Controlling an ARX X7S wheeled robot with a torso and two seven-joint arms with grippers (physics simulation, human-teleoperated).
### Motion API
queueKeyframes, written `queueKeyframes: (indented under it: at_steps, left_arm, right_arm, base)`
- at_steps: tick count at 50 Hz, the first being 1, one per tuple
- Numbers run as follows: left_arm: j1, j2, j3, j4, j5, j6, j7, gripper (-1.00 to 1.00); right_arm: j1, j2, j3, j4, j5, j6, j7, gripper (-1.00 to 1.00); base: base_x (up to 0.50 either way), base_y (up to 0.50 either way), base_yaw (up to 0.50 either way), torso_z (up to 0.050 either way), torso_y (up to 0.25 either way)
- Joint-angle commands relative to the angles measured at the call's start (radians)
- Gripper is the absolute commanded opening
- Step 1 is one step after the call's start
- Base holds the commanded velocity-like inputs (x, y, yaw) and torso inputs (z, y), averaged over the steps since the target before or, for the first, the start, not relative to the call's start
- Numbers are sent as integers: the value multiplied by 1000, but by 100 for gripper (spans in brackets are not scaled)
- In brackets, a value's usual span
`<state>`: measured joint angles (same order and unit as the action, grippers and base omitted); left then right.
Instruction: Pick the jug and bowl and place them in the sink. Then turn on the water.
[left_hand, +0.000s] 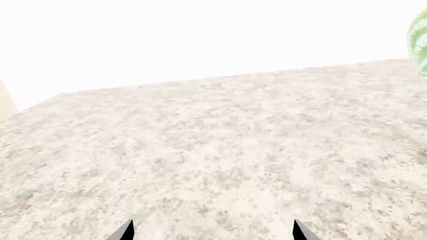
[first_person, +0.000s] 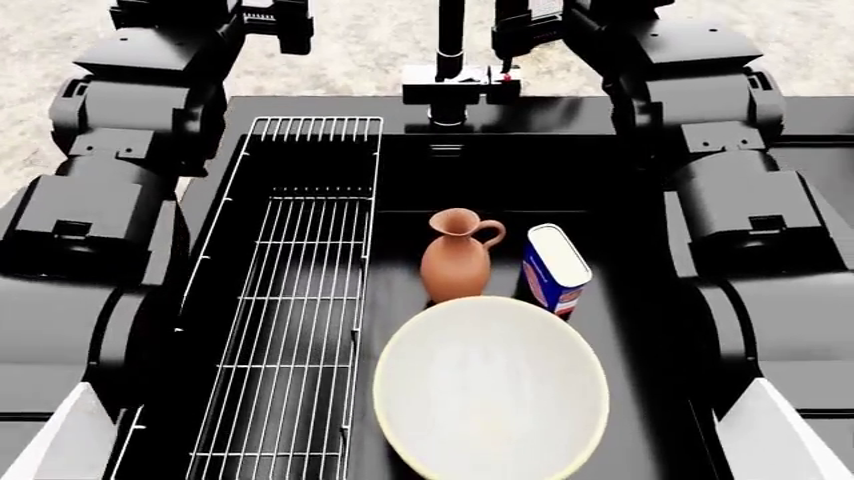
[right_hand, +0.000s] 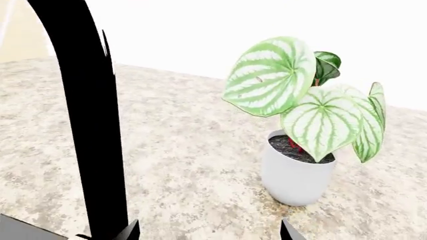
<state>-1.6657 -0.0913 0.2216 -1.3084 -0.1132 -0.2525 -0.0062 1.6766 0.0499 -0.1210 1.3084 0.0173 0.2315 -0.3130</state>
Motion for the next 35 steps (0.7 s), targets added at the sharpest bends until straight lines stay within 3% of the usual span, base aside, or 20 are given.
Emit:
queueKeyframes:
  at_steps: [1, 26, 35]
  left_arm:
    - [3, 3, -53, 0, 60, 0, 9, 100]
    - [8, 8, -86, 0, 97, 2, 16, 100]
    - [6, 4, -97, 0, 98, 3, 17, 100]
  right_arm:
    - [-5, -4, 8, 0, -5, 2, -5, 100]
    - [-9, -4, 11, 0, -9, 4, -6, 100]
    - [-4, -5, 11, 0, -11, 1, 4, 100]
  base:
    - [0, 0, 0, 0, -135]
    - [0, 0, 0, 0, -133]
    - [0, 0, 0, 0, -7]
